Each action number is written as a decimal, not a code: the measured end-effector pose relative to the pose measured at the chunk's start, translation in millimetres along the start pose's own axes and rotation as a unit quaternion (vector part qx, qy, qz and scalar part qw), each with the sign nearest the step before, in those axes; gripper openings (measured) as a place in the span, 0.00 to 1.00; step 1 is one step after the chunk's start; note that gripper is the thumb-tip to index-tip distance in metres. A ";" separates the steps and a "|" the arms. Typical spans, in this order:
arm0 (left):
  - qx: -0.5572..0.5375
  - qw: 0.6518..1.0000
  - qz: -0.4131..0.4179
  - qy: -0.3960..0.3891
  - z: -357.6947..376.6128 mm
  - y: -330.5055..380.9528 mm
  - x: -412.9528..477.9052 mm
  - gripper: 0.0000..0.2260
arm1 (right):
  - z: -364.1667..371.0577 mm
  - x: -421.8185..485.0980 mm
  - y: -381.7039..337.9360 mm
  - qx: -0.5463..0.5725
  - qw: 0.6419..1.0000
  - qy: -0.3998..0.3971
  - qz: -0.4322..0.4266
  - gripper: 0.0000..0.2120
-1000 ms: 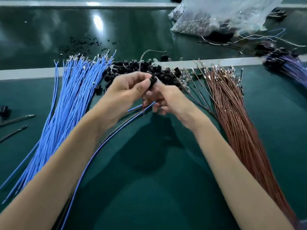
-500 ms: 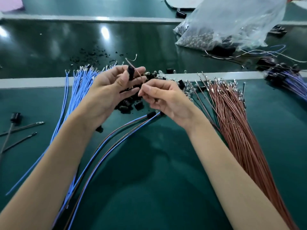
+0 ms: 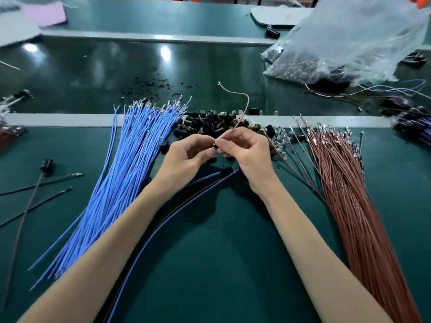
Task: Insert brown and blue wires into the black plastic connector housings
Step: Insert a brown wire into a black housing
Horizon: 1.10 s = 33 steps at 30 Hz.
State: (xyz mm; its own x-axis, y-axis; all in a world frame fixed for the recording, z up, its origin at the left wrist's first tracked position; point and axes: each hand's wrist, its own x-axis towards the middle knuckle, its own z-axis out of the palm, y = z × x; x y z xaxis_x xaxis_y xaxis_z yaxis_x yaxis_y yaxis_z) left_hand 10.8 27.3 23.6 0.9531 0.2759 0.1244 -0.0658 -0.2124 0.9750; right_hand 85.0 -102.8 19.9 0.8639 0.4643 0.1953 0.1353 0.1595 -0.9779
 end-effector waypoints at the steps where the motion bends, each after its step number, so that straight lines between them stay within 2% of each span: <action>1: -0.005 1.000 0.001 0.006 -0.1 0.0 -0.5 0.08 | 1.9 0.4 -0.5 -0.011 1.000 -0.004 -0.008 0.08; 7: -0.015 1.000 0.001 0.013 0.4 1.1 -1.2 0.08 | -0.4 3.4 -3.2 -0.043 0.999 0.018 -0.008 0.09; 12: -0.005 1.000 0.000 0.004 1.0 0.7 -2.8 0.08 | -8.3 3.5 -7.9 -0.015 0.997 -0.052 0.055 0.05; 21: 0.009 1.000 0.004 0.002 0.5 3.3 -3.7 0.09 | -16.7 4.8 -16.6 -0.052 0.995 -0.072 0.039 0.06; 28: 0.003 1.000 0.004 0.000 1.1 5.0 -4.5 0.09 | -13.4 6.4 -13.7 -0.093 0.994 -0.020 0.043 0.06; 33: -0.001 1.000 0.011 0.004 1.0 6.1 -4.8 0.10 | -14.1 5.7 -13.7 -0.078 0.996 -0.026 0.039 0.06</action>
State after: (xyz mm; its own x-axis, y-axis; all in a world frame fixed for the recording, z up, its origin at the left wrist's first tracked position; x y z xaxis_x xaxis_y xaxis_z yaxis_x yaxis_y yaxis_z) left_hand 6.1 23.7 28.7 0.9490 0.2790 0.1470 -0.0871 -0.2164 0.9724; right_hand 94.9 -114.6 33.3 0.8487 0.5155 0.1181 0.1460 -0.0137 -0.9892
